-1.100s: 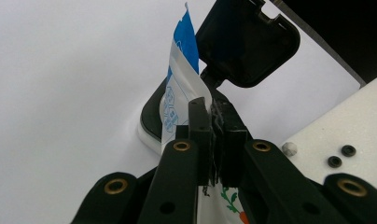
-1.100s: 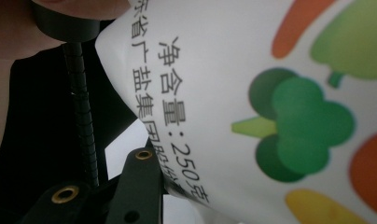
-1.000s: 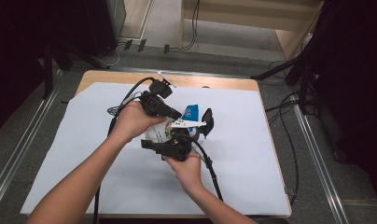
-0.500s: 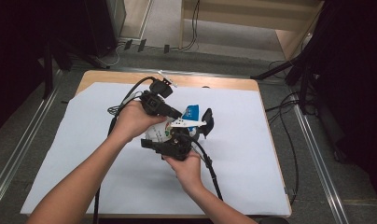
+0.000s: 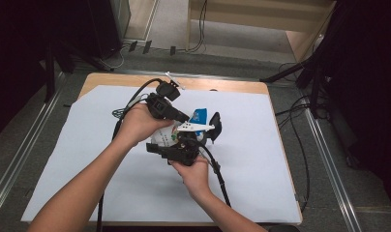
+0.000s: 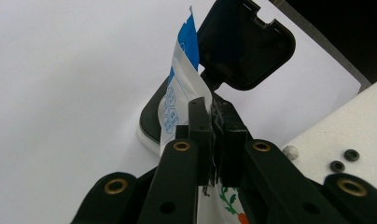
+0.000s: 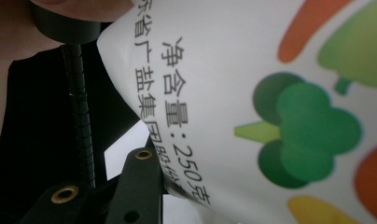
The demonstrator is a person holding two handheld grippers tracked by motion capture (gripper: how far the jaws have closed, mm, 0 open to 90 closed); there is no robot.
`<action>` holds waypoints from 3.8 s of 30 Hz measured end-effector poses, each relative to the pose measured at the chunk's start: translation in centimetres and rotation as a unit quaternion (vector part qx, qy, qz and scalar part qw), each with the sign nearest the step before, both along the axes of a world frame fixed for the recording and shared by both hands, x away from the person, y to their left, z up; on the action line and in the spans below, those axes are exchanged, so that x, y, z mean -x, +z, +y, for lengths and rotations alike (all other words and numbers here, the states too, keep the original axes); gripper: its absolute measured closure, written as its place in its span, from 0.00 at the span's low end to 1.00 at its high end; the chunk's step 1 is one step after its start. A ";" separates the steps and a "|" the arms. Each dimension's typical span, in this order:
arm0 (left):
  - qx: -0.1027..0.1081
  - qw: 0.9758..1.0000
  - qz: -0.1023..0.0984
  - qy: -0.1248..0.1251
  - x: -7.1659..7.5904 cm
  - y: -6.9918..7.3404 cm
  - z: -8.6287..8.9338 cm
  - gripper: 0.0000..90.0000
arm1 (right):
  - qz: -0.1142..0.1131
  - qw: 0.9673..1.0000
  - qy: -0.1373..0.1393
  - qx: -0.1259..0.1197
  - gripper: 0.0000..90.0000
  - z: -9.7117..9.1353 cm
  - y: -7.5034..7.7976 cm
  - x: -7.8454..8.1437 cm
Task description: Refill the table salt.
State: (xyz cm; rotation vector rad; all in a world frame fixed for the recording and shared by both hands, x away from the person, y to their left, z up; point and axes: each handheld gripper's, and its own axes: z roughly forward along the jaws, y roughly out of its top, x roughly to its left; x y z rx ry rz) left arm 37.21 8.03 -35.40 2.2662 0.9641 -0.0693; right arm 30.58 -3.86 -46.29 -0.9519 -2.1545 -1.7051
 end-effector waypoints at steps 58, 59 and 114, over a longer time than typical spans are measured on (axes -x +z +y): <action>0.021 1.000 -0.001 0.003 0.0 -0.8 0.8 0.97 | -0.016 1.000 0.007 0.012 0.73 0.4 -0.1 0.2; 0.024 1.000 -0.001 0.005 0.0 -0.9 0.9 0.97 | -0.017 1.000 0.006 0.014 0.73 0.4 -0.2 0.2; 0.052 0.999 -0.016 0.003 1.4 -3.3 3.8 0.96 | -0.071 0.989 -0.026 0.125 0.74 1.4 -4.3 1.0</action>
